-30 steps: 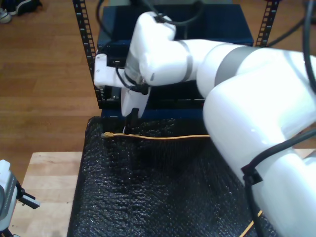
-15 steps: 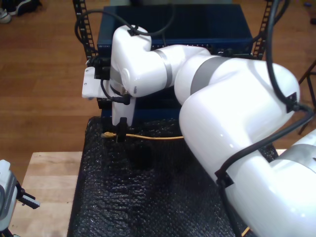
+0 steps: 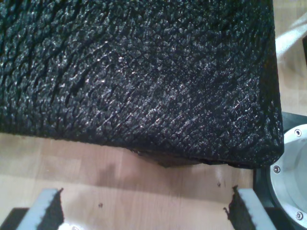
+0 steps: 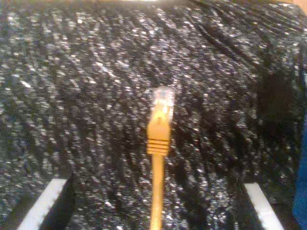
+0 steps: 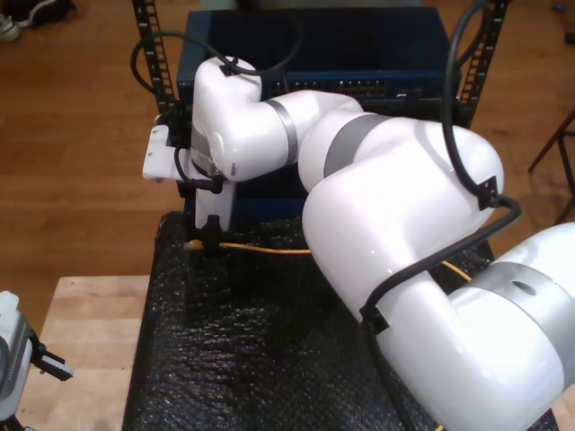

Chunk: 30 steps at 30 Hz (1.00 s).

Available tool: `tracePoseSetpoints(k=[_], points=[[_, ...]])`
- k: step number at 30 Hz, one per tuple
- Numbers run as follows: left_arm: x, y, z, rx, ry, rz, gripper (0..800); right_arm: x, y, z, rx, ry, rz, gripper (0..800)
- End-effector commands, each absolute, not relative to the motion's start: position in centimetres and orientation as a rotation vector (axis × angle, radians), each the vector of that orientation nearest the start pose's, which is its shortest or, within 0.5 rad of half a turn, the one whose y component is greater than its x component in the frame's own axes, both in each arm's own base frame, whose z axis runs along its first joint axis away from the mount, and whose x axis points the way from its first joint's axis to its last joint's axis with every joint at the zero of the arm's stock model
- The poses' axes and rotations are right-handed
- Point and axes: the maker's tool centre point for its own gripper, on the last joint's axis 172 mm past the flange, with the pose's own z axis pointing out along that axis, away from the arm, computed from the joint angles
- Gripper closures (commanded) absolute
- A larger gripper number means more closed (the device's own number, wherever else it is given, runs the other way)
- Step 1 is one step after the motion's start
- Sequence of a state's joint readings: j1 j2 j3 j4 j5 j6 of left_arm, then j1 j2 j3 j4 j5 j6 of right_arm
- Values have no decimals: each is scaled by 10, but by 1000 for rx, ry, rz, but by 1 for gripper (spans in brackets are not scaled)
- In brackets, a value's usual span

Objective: Grab the cable and plug it in

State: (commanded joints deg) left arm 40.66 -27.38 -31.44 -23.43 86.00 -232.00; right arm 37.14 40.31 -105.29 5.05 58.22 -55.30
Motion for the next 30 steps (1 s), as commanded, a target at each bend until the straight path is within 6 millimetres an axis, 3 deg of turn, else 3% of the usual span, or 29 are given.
tracePoseSetpoints(k=[8, 19, 30], points=[[224, 55, 178, 1992, -1670, 463, 0, 527, 417, 108, 2262, 2228, 135, 26], [224, 55, 178, 1992, -1670, 463, 0, 514, 432, 98, 2259, 2240, 83, 29], [224, 55, 177, 1990, -1671, 463, 0, 515, 432, 95, 2292, 2207, 82, 145]])
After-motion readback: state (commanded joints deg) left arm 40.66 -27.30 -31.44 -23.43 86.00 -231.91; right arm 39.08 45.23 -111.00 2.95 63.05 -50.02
